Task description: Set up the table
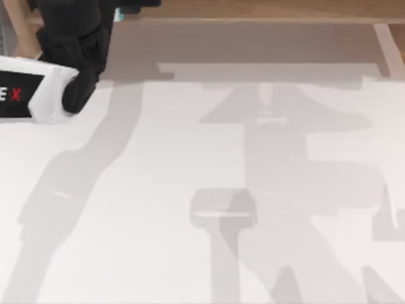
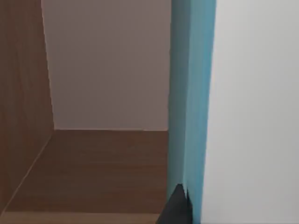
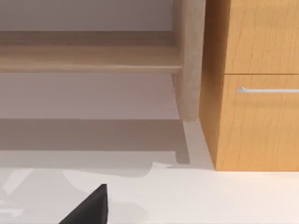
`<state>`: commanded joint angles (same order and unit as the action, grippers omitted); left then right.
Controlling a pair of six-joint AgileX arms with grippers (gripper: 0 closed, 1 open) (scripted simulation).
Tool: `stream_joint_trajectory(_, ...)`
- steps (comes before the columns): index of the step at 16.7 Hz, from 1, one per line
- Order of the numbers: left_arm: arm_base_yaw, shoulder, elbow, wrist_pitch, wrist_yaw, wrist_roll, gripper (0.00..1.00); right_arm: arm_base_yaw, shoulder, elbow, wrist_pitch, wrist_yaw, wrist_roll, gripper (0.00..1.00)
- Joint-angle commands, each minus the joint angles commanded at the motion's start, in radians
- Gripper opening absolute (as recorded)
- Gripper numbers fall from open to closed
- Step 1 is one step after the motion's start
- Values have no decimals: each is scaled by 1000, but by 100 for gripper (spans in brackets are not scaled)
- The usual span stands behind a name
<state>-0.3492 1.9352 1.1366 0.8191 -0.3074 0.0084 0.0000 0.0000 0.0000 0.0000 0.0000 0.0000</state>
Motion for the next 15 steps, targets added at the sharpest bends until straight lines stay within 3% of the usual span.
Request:
stream_joint_trajectory(9,-9,-73,-73,-4,-11,8,0,0,0,0,0,0,0,100)
stream_joint_trajectory(15,-22,-225,-182,-93,99,182,0,0,0,0,0,0,0,100)
